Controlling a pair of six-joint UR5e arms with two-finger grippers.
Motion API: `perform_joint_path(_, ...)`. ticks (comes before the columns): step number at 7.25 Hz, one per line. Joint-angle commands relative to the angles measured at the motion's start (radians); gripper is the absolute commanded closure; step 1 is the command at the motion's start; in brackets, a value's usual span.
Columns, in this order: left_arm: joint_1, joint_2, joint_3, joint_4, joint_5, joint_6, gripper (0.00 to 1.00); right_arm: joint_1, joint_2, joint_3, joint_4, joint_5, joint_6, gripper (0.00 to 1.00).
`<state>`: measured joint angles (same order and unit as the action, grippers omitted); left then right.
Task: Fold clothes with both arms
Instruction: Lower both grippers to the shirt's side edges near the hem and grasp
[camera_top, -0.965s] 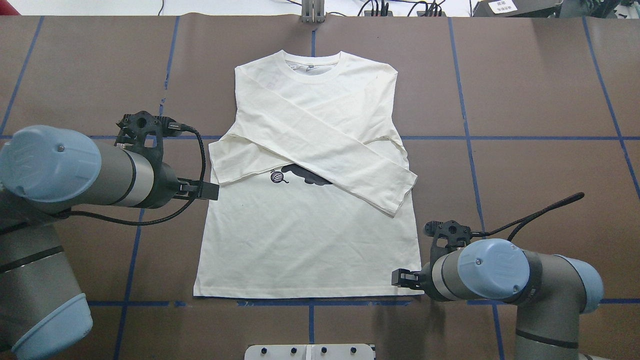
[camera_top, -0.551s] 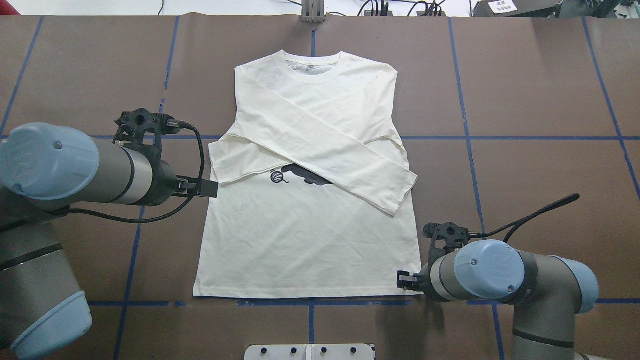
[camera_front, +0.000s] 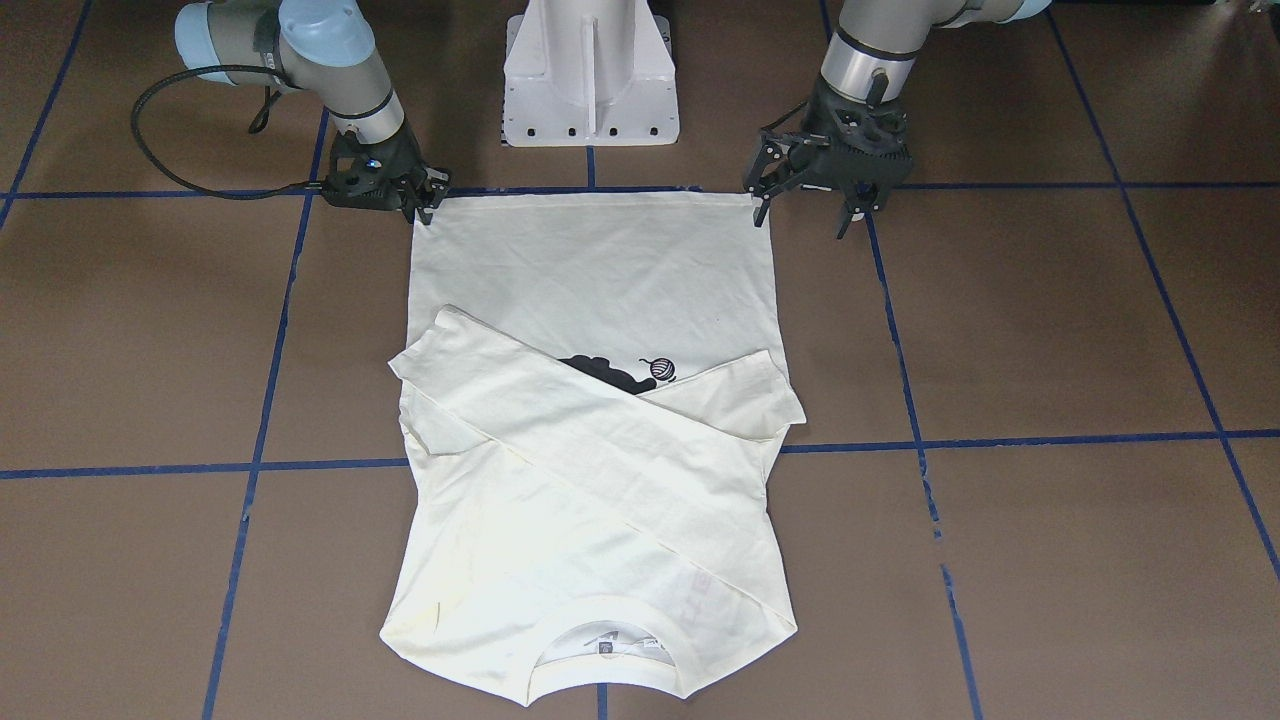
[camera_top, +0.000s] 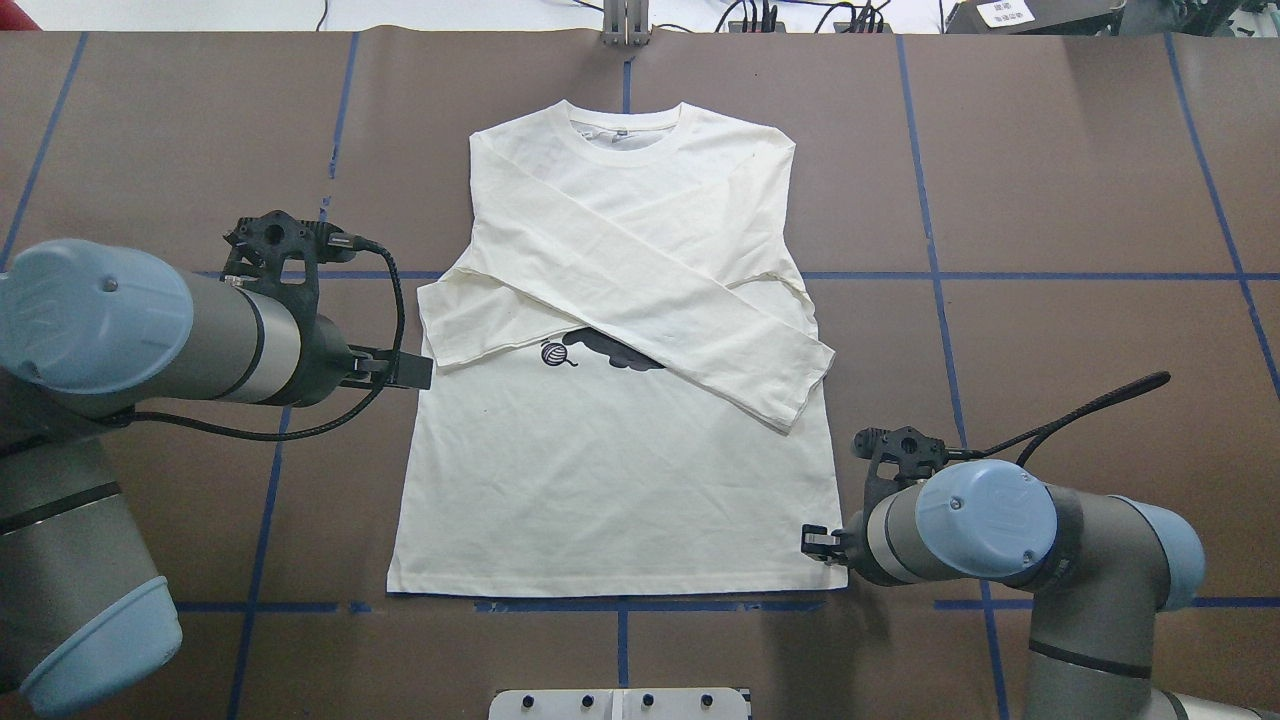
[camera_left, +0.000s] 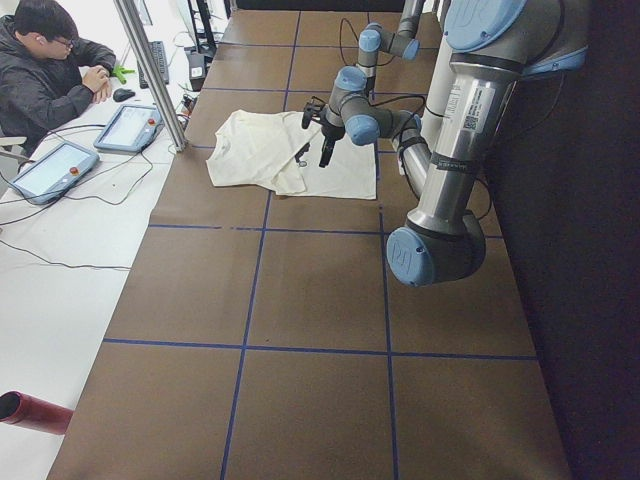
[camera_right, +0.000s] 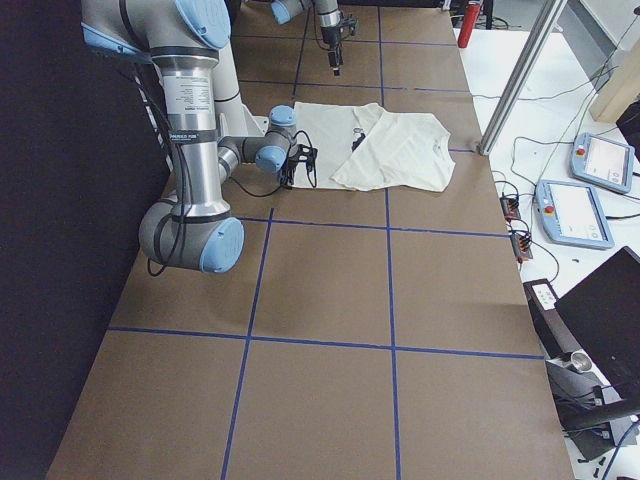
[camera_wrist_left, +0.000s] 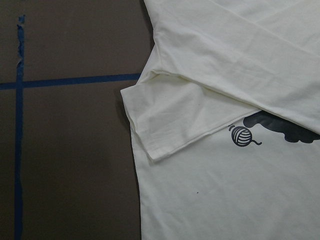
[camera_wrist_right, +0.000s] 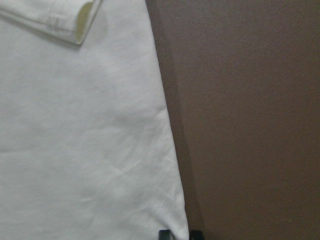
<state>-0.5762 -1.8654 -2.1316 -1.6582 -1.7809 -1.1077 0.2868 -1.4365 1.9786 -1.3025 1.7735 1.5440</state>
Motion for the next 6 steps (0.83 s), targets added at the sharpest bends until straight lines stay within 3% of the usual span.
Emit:
perform_joint_path(1,-0.004,0.000,0.009,0.000,0.000,0.000,0.00,0.002,0.002,0.008,-0.001,-0.008,0.011,1.00)
perform_joint_path(4,0.001,0.015,0.036,-0.002,-0.014,-0.038,0.00,0.005,0.002,0.031,0.000,-0.008,0.011,1.00)
perform_joint_path(6,0.098,0.080,0.041,-0.098,-0.052,-0.336,0.00,0.011,-0.008,0.087,0.002,0.004,0.011,1.00)
